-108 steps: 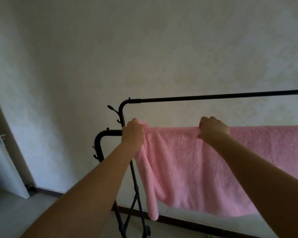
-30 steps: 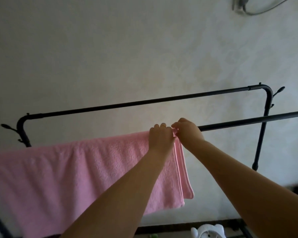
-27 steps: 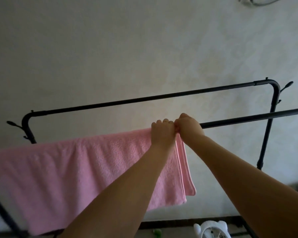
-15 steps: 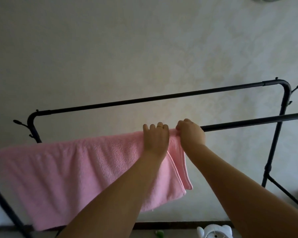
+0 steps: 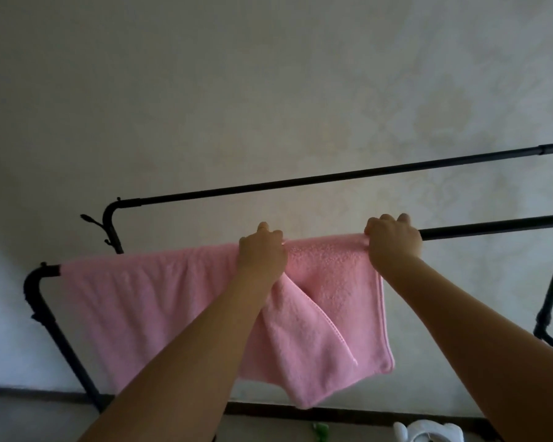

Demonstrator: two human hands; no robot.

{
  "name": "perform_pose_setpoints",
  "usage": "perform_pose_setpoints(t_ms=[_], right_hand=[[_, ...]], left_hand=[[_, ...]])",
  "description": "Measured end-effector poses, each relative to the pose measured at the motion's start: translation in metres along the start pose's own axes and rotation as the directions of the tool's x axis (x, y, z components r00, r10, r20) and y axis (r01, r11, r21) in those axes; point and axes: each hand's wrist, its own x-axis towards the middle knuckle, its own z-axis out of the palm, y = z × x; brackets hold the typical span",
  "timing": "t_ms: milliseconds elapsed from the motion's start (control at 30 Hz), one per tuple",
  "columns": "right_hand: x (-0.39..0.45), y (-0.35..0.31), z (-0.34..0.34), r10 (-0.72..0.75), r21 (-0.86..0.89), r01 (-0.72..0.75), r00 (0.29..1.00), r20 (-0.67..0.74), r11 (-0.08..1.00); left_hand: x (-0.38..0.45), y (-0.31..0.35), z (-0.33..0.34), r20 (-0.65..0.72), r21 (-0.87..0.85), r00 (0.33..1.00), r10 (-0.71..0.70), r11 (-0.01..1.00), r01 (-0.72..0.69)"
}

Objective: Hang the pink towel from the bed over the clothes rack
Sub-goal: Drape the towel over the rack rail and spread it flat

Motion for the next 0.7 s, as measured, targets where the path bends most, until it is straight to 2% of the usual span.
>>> perform_pose_setpoints(t_ms=[100, 167, 233, 333, 467, 600, 700], right_hand=[[-0.001, -0.027, -0.005, -0.062, -0.053, 0.062, 0.998, 0.004, 0.997], [-0.003, -0.057, -0.005, -0.176, 0.077, 0.180, 0.983, -0.056, 0.981], [-0.007, -0.090, -0.003, -0.255, 0.247, 0.266, 0.964, -0.078, 0.932], [-0.012, -0.135, 0.005, -0.239, 0.369, 0.213, 0.971, 0.024, 0.905], [-0.016, -0.152, 0.018, -0.174, 0.303, 0.158, 0.984, 0.026, 0.940], [-0.011, -0.156, 0.014, -0.064, 0.287, 0.041, 0.995, 0.071, 0.957], [-0.014, -0.152, 0.015, -0.001, 0.271, -0.015, 0.998, 0.057, 0.962]], left_hand=[[0.004, -0.015, -0.005, 0.048, -0.050, 0.997, 0.066, 0.997, -0.063], [0.002, -0.025, -0.006, 0.090, -0.019, 0.986, 0.139, 0.990, -0.137], [0.000, -0.030, -0.005, 0.064, 0.004, 0.977, 0.204, 0.979, -0.205], [-0.004, -0.038, -0.004, 0.040, -0.031, 0.978, 0.206, 0.978, -0.204], [-0.005, -0.052, -0.003, 0.002, -0.159, 0.987, 0.161, 0.974, -0.158], [-0.006, -0.061, -0.001, -0.027, -0.107, 0.964, 0.264, 0.958, -0.265], [-0.006, -0.087, -0.007, -0.026, -0.065, 0.980, 0.195, 0.978, -0.196]])
